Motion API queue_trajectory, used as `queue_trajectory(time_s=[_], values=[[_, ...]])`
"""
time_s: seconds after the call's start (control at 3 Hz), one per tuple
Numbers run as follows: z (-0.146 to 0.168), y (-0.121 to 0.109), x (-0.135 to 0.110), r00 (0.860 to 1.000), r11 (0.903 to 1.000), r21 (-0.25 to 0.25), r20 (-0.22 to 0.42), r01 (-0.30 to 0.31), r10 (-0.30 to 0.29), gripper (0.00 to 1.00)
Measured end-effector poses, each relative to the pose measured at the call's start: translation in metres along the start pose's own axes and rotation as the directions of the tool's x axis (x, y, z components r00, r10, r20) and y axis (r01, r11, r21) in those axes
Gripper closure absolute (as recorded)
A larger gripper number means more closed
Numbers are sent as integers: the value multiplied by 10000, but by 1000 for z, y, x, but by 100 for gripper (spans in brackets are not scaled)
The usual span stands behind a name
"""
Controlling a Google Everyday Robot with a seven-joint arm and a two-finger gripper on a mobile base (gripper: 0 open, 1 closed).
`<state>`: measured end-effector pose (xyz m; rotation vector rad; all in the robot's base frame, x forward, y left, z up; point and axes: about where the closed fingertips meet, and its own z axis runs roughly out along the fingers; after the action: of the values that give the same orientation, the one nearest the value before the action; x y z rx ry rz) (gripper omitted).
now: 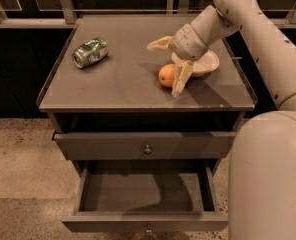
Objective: Place orange into middle drawer
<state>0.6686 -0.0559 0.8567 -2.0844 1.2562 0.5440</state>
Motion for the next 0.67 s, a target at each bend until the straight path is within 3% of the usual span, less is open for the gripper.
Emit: queue_trajectory(time_s=[0.33, 0.67], values=[[10, 15, 9, 9990, 9976, -524, 22, -445, 446, 0], [10, 15, 9, 9990, 9976, -528, 23, -446, 448, 18]])
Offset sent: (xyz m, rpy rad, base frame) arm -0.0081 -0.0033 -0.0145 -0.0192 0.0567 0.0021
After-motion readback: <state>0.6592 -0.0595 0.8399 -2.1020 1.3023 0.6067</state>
